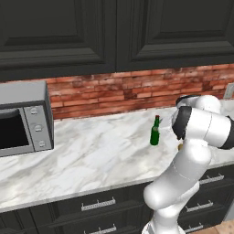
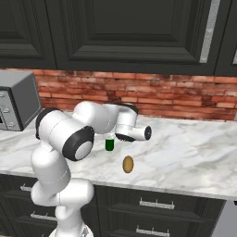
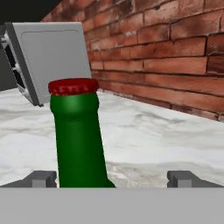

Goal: Place the beers on the top shelf of the fridge to keep them out of children's reach, and place the potato on lower shelves for easy access.

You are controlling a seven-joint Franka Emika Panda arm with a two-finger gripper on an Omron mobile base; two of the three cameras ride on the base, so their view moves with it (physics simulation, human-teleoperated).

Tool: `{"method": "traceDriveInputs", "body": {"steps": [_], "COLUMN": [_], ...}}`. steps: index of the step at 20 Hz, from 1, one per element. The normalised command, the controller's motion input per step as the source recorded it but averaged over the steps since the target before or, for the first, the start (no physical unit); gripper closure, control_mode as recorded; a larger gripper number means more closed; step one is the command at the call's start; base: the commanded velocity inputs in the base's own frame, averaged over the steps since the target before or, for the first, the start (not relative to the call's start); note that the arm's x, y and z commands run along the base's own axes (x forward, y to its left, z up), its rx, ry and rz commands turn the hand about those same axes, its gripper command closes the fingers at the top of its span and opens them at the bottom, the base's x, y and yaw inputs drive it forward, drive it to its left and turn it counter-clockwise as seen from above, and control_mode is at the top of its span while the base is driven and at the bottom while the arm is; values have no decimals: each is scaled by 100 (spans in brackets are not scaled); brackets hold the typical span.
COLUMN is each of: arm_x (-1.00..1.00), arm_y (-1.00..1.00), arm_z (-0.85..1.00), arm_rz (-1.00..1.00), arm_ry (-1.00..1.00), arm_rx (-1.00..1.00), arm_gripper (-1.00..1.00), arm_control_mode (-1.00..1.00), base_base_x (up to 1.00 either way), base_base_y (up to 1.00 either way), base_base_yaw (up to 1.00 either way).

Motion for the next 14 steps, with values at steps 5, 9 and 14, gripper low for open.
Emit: {"method": "traceDriveInputs", "body": {"steps": [5, 9, 14], "arm_x": [12, 0, -1], "arm_y": [0, 1, 9], "arm_z": [0, 0, 0], "arm_rz": [0, 1, 2], "arm_ry": [0, 0, 0], "arm_rx": [0, 0, 0], "arm_gripper": [-100, -100, -100], "arm_control_mode": [-100, -100, -100], "base_base_x": [0, 0, 0], "base_base_y": [0, 0, 0], "base_base_yaw": [0, 0, 0]}}
